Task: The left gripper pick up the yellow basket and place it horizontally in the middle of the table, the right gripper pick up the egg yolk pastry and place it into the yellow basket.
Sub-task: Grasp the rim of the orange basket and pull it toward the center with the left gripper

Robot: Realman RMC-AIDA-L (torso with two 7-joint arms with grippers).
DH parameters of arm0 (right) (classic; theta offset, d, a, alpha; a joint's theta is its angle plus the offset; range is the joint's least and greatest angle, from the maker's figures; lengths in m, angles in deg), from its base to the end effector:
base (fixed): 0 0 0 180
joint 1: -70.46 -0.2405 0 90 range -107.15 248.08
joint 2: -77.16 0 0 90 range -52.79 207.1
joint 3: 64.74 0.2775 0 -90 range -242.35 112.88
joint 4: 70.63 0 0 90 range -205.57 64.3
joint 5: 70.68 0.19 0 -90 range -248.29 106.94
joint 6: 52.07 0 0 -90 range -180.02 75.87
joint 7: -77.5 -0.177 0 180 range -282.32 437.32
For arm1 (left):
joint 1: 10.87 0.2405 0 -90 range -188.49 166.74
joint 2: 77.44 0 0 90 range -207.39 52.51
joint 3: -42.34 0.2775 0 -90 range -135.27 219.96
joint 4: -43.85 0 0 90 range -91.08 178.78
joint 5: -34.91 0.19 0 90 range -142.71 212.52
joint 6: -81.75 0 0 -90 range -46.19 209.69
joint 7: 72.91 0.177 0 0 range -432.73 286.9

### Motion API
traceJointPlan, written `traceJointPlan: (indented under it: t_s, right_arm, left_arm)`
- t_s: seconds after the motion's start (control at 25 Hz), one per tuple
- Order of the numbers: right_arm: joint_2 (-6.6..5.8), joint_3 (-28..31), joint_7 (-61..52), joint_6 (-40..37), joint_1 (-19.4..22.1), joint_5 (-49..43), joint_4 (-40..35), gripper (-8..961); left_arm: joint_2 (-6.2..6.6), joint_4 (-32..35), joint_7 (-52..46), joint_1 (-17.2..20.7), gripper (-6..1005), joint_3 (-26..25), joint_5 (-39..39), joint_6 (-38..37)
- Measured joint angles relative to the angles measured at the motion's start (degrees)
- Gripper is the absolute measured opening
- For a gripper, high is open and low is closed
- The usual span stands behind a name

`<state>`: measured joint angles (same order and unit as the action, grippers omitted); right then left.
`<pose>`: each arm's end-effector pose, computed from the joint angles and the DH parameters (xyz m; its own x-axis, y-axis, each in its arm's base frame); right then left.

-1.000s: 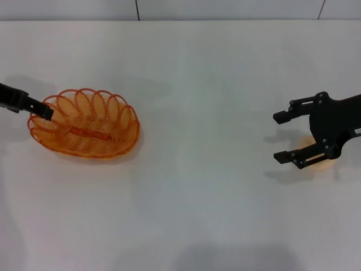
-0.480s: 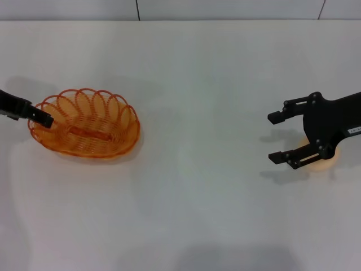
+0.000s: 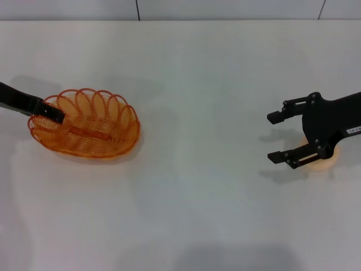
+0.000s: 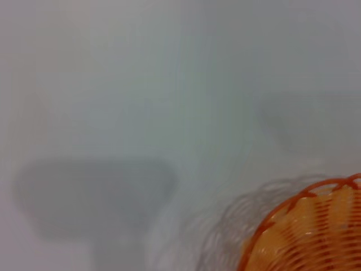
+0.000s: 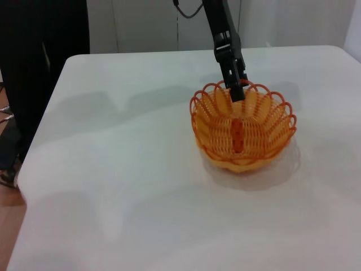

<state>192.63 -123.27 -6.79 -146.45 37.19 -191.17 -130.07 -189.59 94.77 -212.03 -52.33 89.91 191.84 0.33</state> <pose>0.2154 0.3449 -0.0175 0.9922 -0.0197 -0.1231 -0.0352 -0.9915 -0.1252 -0.3093 0.4005 0.0320 0.4732 0.8795 0.0509 0.7643 -0.3812 -0.5201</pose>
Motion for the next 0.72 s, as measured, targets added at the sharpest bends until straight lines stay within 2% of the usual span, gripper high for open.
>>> traceJointPlan:
  t_s: [0.36,0.56,0.72]
  right_arm:
    - [0.01,0.00,0.00,0.03,-0.04,0.00,0.03,804]
    - [0.01,0.00,0.00,0.22,-0.04,0.00,0.03,804]
    - [0.01,0.00,0.00,0.25,-0.04,0.00,0.03,804]
  left_arm:
    - [-0.09,-1.47,0.62,0.28,842,0.08,0.04,0.70]
    - [-0.09,-1.52,0.62,0.61,673,0.00,-0.15,1.18]
    - [-0.15,-1.43,0.62,0.70,431,-0.08,-0.33,2.20]
